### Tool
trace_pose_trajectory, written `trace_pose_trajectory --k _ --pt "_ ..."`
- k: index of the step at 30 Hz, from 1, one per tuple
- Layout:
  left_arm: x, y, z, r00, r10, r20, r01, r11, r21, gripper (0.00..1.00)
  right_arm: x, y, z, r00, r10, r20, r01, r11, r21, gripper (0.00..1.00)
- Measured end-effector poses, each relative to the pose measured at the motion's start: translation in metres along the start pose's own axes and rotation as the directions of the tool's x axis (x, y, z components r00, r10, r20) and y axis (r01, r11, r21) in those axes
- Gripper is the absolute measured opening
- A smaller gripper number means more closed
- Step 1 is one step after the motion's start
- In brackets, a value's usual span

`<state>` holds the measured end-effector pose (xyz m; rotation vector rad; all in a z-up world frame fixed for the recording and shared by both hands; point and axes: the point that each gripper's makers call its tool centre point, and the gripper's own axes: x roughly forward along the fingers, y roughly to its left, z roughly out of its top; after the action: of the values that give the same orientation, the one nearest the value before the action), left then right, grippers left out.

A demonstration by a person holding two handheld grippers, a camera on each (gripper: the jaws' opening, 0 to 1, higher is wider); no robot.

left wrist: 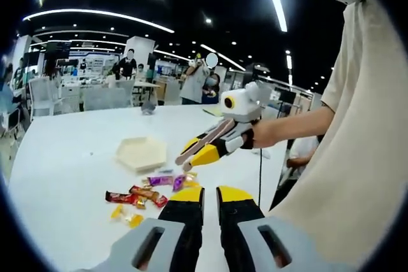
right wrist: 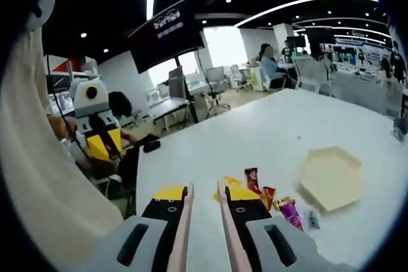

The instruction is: Place the target food into the container with the food tongs after gripping and lifting it, then release it inside without dropping or visibly crushing the food.

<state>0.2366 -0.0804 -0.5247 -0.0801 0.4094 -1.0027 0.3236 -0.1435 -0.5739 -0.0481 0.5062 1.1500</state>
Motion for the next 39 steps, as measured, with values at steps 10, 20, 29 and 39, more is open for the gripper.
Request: trace_pose_trajectory --k 10,20,29,39 --pt "-0.001 0.007 -0.005 0.999 0.036 -0.012 -0.037 0.999 -0.018 0.05 0.016 -0.017 -0.029 0.981 -0.007 -0.193 -0.028 0.983 -0.18 0.23" --pt "-0.014 0.007 -0.014 0.996 0.094 -0.01 -0.094 0.994 -0.052 0.05 0.034 -0.041 -0.054 0.949 -0.003 -0.316 -0.081 0.965 -0.25 0.24" --pt "-0.028 0.01 -0.016 0.987 0.163 -0.002 -0.163 0.983 -0.079 0.06 0.05 -0.055 -0.08 0.898 0.012 -0.44 -0.152 0.947 -0.284 0.24" --pt "-0.04 0.015 -0.023 0.972 0.235 0.004 -0.232 0.963 -0.134 0.06 0.069 -0.068 -0.1 0.841 0.0 -0.541 -0.242 0.894 -0.376 0.24"
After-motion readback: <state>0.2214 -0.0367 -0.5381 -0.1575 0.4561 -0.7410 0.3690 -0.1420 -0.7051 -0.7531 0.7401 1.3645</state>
